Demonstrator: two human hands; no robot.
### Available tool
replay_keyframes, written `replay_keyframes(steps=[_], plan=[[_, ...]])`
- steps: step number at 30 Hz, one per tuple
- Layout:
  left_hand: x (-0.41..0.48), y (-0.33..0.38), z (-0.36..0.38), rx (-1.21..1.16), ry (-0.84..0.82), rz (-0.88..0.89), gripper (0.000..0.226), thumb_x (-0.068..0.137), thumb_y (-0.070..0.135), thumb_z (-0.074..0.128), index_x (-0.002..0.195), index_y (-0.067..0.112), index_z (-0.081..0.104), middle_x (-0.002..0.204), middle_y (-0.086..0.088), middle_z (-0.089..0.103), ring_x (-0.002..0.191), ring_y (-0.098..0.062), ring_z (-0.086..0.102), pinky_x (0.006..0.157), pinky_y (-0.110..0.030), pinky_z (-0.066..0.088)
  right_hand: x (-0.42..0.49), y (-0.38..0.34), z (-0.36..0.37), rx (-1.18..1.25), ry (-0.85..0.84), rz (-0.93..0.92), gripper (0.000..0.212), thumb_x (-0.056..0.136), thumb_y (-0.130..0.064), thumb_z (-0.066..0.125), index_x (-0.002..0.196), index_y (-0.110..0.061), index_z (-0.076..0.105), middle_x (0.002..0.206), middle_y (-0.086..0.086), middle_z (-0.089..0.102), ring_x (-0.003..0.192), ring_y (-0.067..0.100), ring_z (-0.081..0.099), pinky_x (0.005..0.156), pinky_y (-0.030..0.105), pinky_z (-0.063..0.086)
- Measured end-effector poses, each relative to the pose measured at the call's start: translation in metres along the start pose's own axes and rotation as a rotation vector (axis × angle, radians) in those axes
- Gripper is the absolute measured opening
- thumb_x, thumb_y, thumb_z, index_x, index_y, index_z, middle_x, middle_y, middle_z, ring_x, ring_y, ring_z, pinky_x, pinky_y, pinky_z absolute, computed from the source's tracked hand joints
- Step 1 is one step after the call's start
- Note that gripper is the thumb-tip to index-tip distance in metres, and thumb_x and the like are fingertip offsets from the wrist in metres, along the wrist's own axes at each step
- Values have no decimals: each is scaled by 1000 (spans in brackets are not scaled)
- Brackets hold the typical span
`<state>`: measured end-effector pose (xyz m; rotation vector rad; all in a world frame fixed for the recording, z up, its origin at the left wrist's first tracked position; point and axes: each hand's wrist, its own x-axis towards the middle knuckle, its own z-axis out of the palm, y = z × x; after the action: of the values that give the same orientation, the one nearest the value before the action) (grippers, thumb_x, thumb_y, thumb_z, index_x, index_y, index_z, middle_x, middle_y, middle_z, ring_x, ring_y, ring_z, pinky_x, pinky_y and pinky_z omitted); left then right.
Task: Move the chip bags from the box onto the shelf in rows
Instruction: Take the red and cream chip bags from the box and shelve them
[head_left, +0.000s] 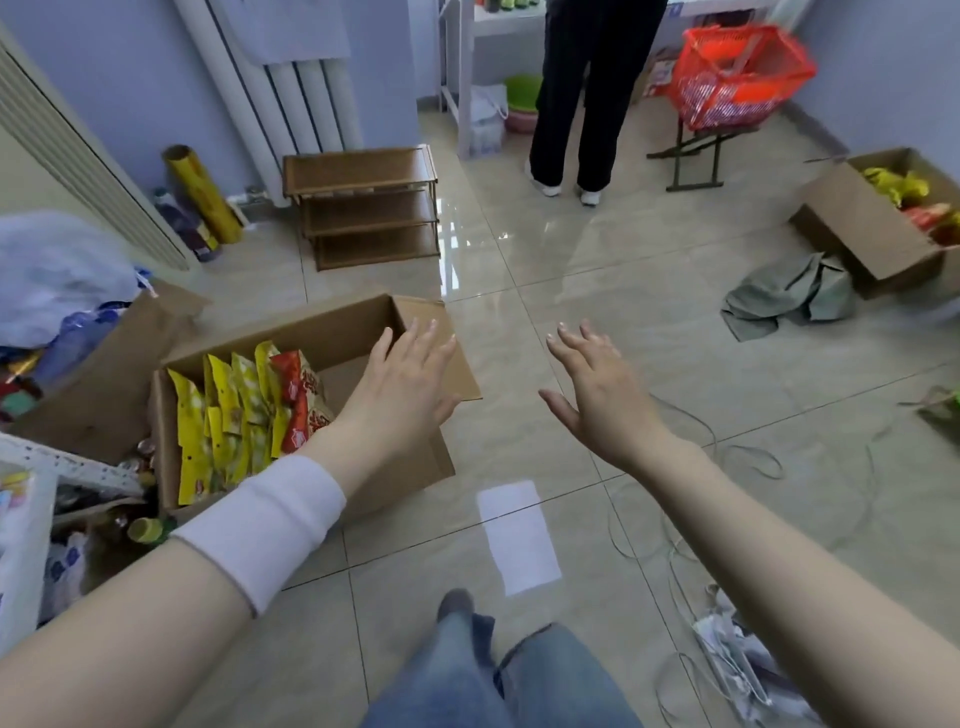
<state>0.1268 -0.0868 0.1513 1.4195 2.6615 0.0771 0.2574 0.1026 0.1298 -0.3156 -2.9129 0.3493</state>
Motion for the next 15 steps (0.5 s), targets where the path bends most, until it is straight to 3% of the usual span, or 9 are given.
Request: replay_keyframes(steps=[6,12,15], plan=[[86,6,21,-82,-12,-25,61,90,32,55,141,6,34,149,-18,29,141,-33,21,114,-46,12,54,75,20,28,-34,-1,53,78,-26,58,119,7,55,123,27,56,118,49,47,97,58,33],[194,14,41,-149,-12,-174,62,95,37,44,147,12,21,155,-10,17,144,-23,9,115,-38,2,133,174,27,44,-55,-74,54,84,-34,46,119,6,56,123,27,56,117,48,48,97,57,34],[242,22,48,-209,-49,-281,62,96,39,41,147,13,17,155,-8,15,144,-21,7,115,-38,1,169,220,26,51,-43,-110,50,81,-23,63,119,7,55,124,27,55,119,48,46,99,55,30]])
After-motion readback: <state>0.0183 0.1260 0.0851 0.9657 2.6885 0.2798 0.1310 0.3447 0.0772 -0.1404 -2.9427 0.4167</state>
